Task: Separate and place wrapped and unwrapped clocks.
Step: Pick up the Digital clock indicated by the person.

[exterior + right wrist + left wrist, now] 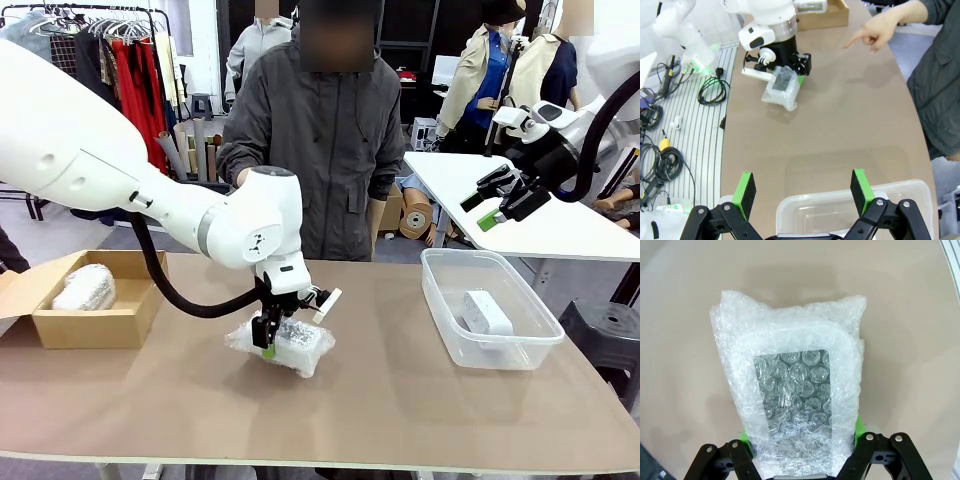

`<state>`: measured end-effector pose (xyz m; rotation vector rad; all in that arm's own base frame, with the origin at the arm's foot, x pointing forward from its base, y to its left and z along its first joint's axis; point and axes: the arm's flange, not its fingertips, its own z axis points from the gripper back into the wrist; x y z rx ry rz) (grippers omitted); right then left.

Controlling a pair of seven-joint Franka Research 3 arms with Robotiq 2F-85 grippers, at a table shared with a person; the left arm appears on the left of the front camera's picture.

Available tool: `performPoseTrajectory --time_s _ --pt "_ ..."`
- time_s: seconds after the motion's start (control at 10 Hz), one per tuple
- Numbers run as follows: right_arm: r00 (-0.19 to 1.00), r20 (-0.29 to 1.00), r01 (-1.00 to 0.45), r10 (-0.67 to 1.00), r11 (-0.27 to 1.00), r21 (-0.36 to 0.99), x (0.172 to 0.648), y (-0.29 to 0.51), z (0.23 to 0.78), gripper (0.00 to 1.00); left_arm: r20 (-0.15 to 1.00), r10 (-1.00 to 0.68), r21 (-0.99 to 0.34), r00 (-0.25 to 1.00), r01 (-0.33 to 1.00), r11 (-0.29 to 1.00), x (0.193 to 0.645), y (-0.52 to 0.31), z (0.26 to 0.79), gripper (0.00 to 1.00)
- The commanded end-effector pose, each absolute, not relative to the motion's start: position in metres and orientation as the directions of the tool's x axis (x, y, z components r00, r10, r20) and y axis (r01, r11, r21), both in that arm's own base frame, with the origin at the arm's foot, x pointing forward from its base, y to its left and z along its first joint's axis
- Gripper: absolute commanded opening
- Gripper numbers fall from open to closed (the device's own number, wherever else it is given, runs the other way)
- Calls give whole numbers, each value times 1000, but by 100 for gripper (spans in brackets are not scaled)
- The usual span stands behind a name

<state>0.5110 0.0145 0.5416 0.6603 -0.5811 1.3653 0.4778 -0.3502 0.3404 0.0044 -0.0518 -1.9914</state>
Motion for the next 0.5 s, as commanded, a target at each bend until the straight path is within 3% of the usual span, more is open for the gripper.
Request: performPoseTrajectory --time_s 0.0,0.4 --pt "135 717 -991 684 93 98 511 15 544 100 29 -924 87 -382 921 -379 464 -338 367 0" --pt "135 717 -991 684 93 98 511 15 544 100 33 -967 112 -254 962 -249 448 -347 446 0"
